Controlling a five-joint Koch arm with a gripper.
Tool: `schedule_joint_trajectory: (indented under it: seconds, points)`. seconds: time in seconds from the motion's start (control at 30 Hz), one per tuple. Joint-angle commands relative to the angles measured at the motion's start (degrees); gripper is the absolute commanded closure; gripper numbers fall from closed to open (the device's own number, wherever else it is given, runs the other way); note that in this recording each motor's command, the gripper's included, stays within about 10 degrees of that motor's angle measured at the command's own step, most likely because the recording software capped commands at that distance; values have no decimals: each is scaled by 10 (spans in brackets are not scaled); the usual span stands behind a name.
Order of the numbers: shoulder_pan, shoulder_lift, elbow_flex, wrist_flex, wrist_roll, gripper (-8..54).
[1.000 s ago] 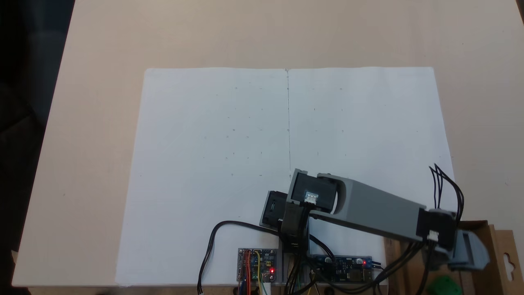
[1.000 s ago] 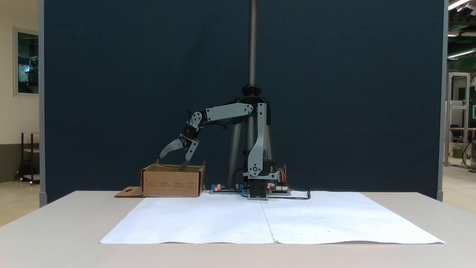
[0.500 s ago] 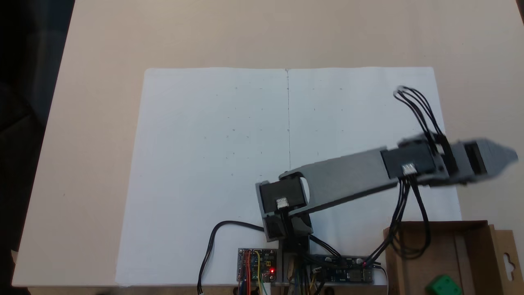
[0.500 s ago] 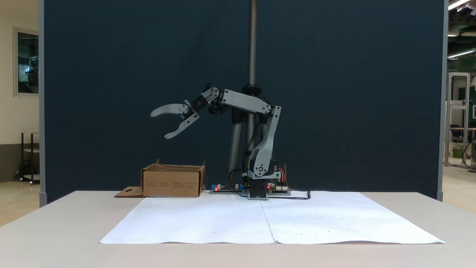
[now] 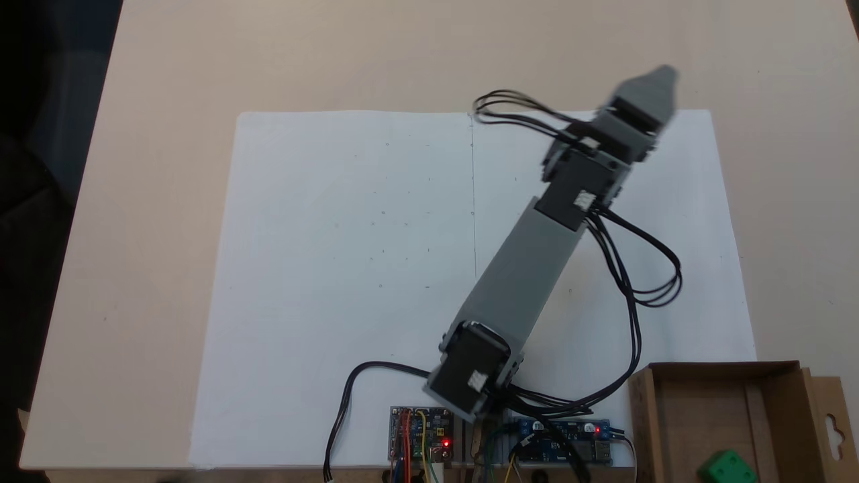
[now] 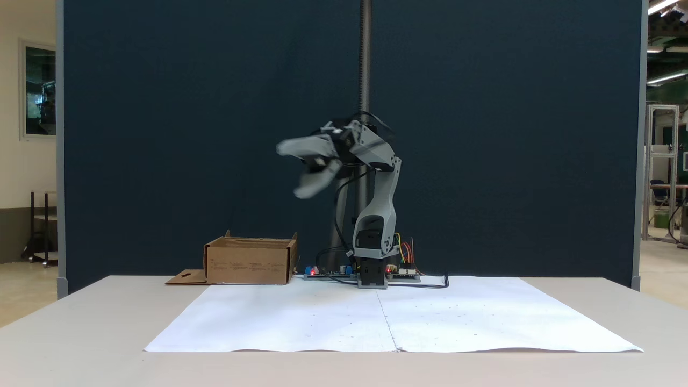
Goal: Grasp a green dice and put it in the bin.
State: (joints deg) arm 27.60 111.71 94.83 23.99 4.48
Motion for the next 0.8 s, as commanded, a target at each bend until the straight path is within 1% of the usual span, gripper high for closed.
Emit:
schedule_joint_trajectory:
  seconds: [0.0, 0.2, 0.33, 0.47, 0.57, 0.77]
  points:
    - [-64, 39, 18, 0, 40, 12]
    - [-219, 108, 171, -19, 41, 13]
    - [-272, 139, 302, -116, 42, 12]
    - [-285, 147, 457, -193, 32, 12]
    - [-281, 147, 559, -263, -2, 12]
    - [-263, 146, 675, -393, -28, 11]
